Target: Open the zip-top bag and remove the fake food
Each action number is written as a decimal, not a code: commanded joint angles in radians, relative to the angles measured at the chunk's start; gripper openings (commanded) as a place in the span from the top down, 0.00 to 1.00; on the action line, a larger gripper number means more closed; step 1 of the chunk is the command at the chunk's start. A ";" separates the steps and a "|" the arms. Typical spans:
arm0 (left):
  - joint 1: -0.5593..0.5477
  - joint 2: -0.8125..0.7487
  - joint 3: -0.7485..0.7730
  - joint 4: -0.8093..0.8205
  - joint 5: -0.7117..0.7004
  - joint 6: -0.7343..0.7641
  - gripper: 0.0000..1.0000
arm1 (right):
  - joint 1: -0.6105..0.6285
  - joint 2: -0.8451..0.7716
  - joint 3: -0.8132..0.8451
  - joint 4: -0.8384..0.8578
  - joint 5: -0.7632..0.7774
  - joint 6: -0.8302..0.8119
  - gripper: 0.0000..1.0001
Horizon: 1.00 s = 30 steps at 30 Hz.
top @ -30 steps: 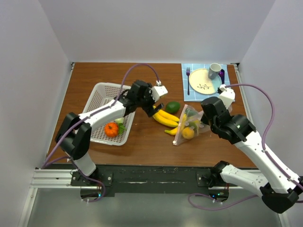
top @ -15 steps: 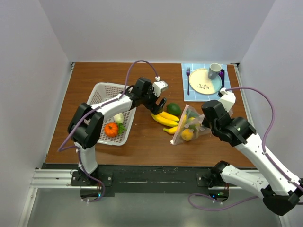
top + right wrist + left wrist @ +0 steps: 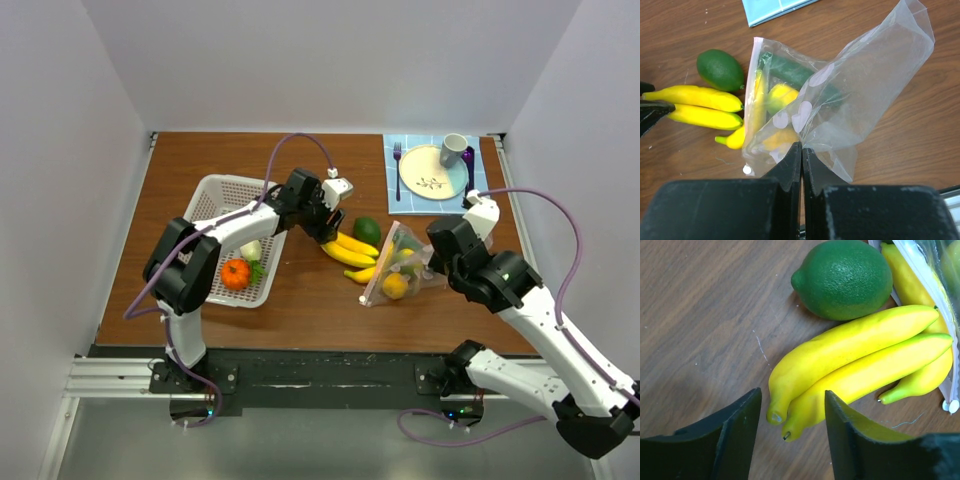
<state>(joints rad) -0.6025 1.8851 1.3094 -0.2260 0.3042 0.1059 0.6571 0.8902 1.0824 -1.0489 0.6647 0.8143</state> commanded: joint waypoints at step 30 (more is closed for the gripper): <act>0.297 -0.342 0.278 -0.403 0.010 0.204 1.00 | 0.003 -0.051 -0.059 -0.006 0.015 0.031 1.00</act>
<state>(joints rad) -0.4114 1.6211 1.5600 -0.5488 0.2985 0.2375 0.6571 0.8539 1.0317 -1.0592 0.6651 0.8268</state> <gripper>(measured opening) 0.076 0.010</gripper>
